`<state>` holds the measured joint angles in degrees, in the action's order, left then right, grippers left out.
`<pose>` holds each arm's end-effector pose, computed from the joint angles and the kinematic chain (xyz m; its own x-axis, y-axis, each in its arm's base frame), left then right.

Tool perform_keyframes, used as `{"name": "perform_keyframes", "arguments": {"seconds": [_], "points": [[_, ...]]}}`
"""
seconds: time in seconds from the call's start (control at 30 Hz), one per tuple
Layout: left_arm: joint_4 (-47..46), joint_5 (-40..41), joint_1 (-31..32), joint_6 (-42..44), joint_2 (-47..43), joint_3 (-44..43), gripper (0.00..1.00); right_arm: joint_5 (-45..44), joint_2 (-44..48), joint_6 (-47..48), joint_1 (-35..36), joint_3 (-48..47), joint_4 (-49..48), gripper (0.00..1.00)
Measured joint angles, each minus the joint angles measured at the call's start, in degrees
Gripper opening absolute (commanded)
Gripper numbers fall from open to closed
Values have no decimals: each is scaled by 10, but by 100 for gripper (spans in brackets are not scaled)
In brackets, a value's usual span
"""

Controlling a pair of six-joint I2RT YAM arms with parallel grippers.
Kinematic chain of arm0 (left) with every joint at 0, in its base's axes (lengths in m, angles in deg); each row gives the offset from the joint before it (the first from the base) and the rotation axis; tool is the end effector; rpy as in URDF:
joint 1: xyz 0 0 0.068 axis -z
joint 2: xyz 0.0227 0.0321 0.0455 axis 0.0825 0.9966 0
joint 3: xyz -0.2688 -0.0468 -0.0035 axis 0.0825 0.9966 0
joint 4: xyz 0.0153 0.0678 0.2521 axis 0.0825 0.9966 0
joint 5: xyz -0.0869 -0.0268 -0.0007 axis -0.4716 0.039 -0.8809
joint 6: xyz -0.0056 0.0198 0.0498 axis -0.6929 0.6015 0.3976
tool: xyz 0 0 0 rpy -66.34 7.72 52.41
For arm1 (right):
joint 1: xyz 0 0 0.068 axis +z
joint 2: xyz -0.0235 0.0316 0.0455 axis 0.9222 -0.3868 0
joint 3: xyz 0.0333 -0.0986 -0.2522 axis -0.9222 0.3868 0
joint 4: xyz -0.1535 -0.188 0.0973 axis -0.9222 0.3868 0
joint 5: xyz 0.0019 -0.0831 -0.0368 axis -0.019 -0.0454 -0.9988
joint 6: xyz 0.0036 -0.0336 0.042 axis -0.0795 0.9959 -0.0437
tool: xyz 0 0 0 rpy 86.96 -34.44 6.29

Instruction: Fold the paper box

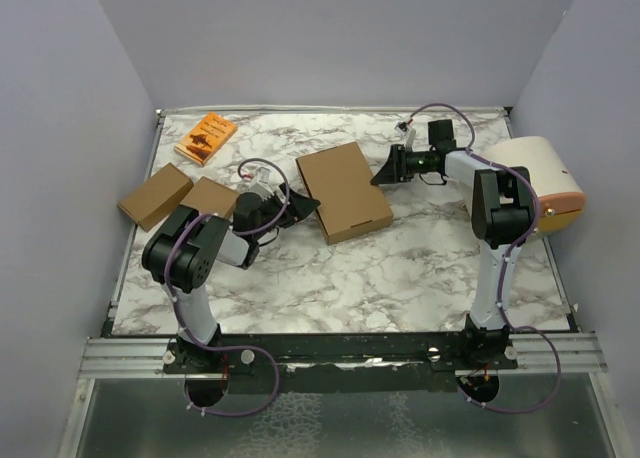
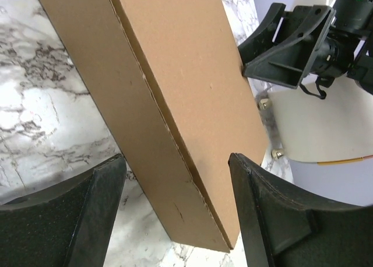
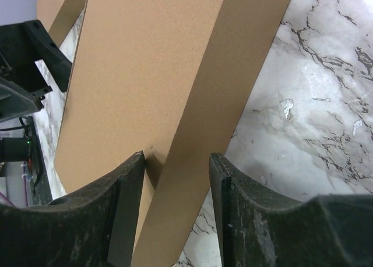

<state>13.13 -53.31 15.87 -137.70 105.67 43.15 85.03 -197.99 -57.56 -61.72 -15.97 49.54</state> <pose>0.2913 -0.1228 0.1291 -0.6311 -0.5878 -0.5061 0.2325 0.4792 -0.8464 0.4505 0.0738 0.1482 -0.8392 -0.0500 -0.5415 -0.4937 0.4876 0.7201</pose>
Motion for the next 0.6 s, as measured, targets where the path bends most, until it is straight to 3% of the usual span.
{"name": "perform_keyframes", "arguments": {"seconds": [0.23,0.47,0.6], "points": [[143,9,-4,35,-13,-89,71,0,0,5,1,0,2,48],[246,11,2,58,-1,-143,30,0,2,11,8,0,9,47],[254,8,2,57,1,-151,21,-6,10,22,16,0,19,47]]}}
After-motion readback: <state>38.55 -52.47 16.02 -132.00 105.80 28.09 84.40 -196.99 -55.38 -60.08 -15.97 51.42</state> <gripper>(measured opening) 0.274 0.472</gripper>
